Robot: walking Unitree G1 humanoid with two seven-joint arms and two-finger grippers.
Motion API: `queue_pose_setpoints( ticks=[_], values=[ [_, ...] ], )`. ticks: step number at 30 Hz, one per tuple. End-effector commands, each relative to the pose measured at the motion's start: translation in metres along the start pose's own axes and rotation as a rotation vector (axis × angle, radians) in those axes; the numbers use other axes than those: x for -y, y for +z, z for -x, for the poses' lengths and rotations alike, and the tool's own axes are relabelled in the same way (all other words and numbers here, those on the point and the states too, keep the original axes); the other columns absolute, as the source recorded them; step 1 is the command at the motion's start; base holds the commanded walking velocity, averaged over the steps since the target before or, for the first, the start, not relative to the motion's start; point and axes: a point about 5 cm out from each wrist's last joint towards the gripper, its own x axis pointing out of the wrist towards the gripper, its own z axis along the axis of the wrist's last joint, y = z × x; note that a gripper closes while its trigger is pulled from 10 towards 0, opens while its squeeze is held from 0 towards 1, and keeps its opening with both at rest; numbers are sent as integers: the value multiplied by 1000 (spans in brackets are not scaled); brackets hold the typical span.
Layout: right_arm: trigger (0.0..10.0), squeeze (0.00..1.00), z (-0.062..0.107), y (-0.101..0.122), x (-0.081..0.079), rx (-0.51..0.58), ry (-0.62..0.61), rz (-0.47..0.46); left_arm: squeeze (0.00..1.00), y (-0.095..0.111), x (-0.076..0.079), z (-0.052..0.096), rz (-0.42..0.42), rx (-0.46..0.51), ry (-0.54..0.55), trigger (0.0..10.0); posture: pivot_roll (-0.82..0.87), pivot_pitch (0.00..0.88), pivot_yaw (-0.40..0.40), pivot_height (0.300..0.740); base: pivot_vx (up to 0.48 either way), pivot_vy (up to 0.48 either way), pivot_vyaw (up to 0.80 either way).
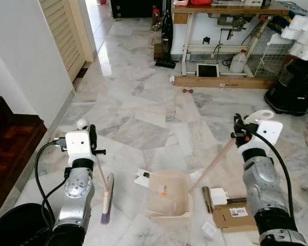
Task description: Sweep floor
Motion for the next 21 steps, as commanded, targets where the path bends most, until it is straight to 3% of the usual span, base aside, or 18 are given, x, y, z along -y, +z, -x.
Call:
queue_pose_setpoints(
  ticks=[1, 8, 21],
  values=[
    [10000, 0, -3, 11, -2, 55, 0, -19, 0, 9, -1, -2, 0, 40, 12, 10000, 5, 0, 2, 740, 0, 0, 0],
    [10000, 0, -3, 12, -10, 66, 23, 4, 0, 10, -1, -2, -2, 39, 15, 10000, 9, 0, 5, 740, 0, 0, 0],
    [10000, 0, -4, 14, -14, 76, 35, 15, 0, 10, 4, 1, 4, 28, 2, 10000, 9, 0, 11, 740, 0, 0, 800]
  ],
)
